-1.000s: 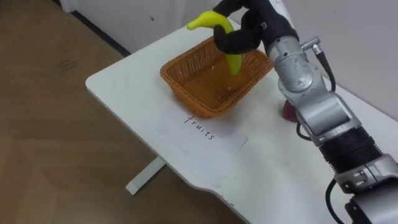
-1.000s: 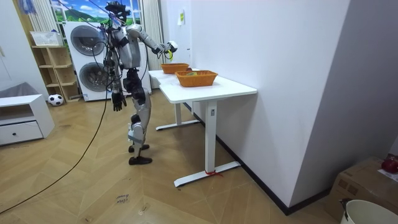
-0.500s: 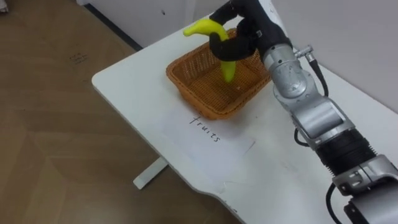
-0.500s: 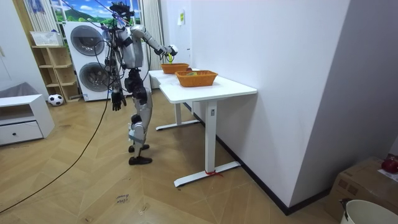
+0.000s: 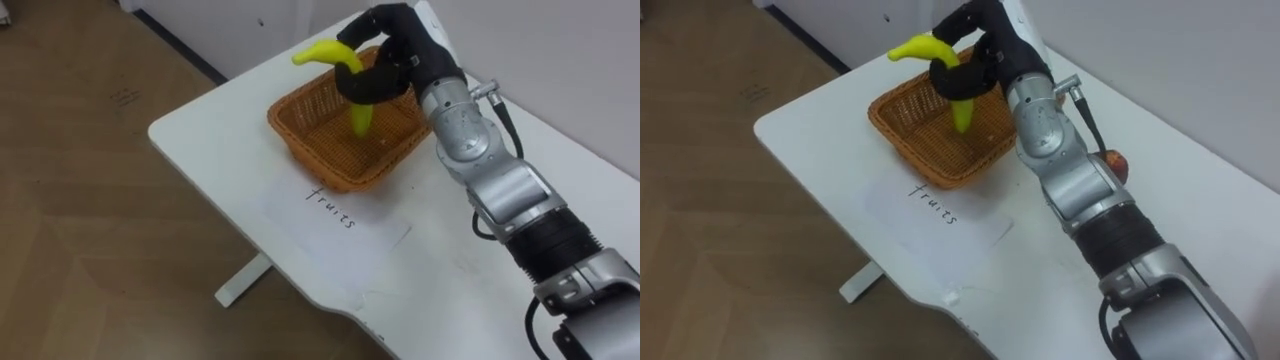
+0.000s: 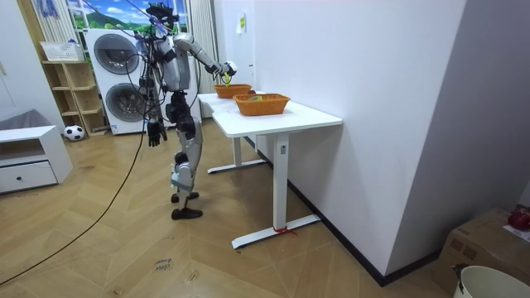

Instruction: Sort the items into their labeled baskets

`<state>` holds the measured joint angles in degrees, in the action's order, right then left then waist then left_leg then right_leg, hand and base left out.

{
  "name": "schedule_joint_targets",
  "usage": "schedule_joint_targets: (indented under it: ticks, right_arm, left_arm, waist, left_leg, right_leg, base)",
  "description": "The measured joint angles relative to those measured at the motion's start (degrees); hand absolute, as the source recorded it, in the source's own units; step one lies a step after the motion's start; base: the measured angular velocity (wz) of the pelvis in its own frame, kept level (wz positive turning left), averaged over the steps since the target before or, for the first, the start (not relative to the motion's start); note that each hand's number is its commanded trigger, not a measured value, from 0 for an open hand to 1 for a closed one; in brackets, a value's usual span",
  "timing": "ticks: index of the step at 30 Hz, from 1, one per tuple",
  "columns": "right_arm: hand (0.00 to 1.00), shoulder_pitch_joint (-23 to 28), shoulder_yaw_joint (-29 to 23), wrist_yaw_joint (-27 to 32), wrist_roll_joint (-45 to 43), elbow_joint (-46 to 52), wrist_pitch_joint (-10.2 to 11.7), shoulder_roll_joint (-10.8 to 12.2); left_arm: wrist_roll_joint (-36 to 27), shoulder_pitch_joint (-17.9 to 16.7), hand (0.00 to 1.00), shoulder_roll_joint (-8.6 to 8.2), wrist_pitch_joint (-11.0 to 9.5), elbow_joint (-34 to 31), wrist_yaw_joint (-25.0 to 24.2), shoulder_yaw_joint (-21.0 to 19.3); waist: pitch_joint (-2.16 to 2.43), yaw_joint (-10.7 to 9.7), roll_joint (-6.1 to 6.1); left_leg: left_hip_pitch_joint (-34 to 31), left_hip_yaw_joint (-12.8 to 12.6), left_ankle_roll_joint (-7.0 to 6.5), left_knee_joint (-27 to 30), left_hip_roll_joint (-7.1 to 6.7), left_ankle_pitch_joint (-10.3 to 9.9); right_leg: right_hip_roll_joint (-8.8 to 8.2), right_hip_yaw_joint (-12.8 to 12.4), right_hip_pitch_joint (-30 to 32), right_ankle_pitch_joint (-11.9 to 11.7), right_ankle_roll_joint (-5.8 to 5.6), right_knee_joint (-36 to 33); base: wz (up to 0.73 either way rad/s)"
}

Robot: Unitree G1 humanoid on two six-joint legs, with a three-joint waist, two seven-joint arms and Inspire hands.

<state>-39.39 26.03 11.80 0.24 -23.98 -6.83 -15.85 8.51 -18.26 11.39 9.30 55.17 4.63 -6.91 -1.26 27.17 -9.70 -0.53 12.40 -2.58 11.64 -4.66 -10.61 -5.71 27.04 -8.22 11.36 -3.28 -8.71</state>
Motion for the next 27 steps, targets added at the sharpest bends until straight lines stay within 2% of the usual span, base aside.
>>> schedule_joint_targets:
  ticks: [16, 22, 27]
  right_arm:
    - [0.0, 0.0, 0.13, -1.19, -0.67, -0.23, 0.0, 0.0]
    - [0.0, 0.0, -0.79, -1.11, -1.13, -1.13, 0.01, -0.13]
    - [0.0, 0.0, -1.93, 0.07, -3.12, -1.12, 0.01, -0.19]
  left_arm:
    - [0.01, 0.01, 0.0, 0.3, -0.56, -0.32, -1.66, 1.03]
    - [0.04, 0.43, 0.0, 0.34, -0.91, -0.27, -1.69, 0.96]
    - [0.86, 0.99, 0.0, 0.39, -0.87, -0.33, -1.81, 0.95]
  waist:
    - [-0.01, -0.78, 0.02]
    - [-0.41, -2.56, 0.62]
    - [-0.19, -3.56, 1.31]
  left_leg:
    - [0.11, -0.69, -0.19, 0.25, -0.14, 0.11]
    - [-0.84, -0.52, -0.29, 1.1, -0.24, 0.04]
    - [-0.94, -1.12, -0.29, 1.15, -0.14, 0.03]
  right_leg:
    - [-0.35, 0.6, -0.02, 0.0, 0.0, -0.11]
    - [-0.34, 0.53, 0.22, 0.0, 0.0, -0.3]
    - [-0.3, -0.2, 0.68, -0.01, 0.01, -0.31]
  base:
    - [0.0]
    - [0.02]
    - [-0.06]
